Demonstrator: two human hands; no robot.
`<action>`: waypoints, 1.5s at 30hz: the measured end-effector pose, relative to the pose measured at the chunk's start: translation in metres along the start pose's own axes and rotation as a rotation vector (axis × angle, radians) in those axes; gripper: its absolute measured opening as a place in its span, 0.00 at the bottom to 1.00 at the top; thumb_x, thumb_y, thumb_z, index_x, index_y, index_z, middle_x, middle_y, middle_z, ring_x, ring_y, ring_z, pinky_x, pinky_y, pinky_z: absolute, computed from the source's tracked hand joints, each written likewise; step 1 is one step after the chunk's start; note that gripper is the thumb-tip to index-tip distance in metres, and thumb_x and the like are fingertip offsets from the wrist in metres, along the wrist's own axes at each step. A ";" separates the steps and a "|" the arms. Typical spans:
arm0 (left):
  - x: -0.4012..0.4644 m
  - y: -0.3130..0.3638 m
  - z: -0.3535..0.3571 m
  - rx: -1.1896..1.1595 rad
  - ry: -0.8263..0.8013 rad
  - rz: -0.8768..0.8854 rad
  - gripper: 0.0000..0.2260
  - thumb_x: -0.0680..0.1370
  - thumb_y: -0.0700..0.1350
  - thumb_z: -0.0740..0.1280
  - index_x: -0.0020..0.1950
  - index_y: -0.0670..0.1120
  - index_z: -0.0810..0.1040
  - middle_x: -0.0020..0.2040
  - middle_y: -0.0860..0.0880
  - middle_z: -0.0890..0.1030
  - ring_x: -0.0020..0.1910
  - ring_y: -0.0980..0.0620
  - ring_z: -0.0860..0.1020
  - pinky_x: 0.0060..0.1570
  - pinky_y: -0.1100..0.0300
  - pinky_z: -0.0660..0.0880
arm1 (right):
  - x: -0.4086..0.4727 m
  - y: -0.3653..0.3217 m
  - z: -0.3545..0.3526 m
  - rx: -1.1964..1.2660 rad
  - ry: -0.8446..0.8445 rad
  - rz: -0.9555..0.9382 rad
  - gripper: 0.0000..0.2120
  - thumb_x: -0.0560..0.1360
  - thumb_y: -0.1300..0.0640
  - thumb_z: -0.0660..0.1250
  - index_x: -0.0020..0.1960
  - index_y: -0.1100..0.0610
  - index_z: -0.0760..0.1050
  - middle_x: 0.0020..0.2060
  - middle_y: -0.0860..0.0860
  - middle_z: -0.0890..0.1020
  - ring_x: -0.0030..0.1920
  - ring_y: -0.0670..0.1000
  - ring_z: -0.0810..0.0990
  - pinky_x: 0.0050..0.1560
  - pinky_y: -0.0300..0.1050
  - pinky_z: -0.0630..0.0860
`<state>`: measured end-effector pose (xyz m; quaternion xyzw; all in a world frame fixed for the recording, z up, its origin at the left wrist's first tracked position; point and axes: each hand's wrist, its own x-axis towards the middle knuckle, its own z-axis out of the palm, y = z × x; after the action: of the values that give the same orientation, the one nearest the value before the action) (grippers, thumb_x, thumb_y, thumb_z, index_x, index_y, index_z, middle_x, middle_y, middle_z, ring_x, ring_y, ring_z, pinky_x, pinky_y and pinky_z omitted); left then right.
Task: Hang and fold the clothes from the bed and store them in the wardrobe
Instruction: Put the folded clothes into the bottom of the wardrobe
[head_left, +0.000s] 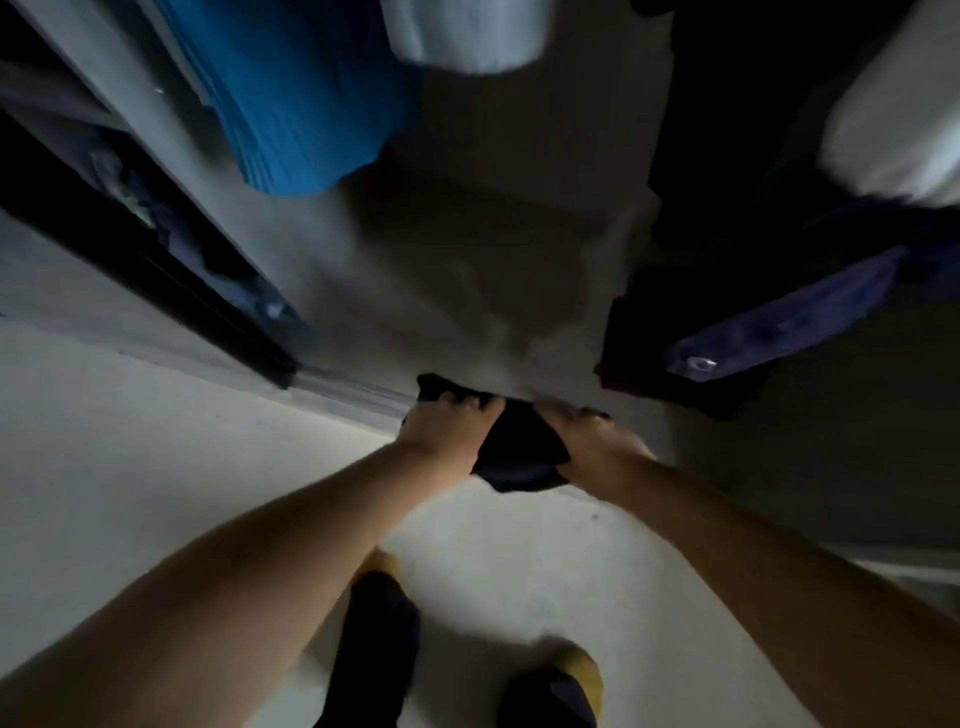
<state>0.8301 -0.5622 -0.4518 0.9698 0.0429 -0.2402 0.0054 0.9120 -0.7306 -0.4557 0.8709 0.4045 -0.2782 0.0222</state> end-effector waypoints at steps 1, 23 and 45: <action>0.023 -0.011 0.000 0.034 0.065 0.004 0.31 0.75 0.46 0.67 0.76 0.50 0.58 0.65 0.45 0.74 0.61 0.41 0.75 0.49 0.52 0.74 | 0.022 0.007 -0.002 -0.010 0.044 0.011 0.36 0.74 0.57 0.66 0.78 0.52 0.54 0.69 0.58 0.71 0.63 0.60 0.76 0.60 0.51 0.74; 0.330 -0.023 0.186 0.013 0.379 0.075 0.41 0.77 0.40 0.59 0.75 0.55 0.29 0.79 0.48 0.38 0.78 0.45 0.37 0.71 0.34 0.47 | 0.245 0.136 0.172 -0.036 0.350 0.375 0.37 0.79 0.59 0.54 0.77 0.52 0.30 0.78 0.61 0.39 0.77 0.65 0.38 0.75 0.60 0.50; -0.086 -0.032 -0.118 -0.039 -0.102 0.006 0.30 0.81 0.43 0.57 0.80 0.49 0.47 0.78 0.44 0.53 0.77 0.45 0.54 0.73 0.43 0.52 | -0.056 -0.105 -0.132 -0.068 -0.127 0.209 0.32 0.77 0.62 0.61 0.78 0.53 0.52 0.76 0.57 0.57 0.72 0.59 0.62 0.65 0.56 0.67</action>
<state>0.8067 -0.5339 -0.3067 0.9561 0.0445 -0.2884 0.0269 0.8694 -0.6639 -0.2971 0.8876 0.3187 -0.3153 0.1063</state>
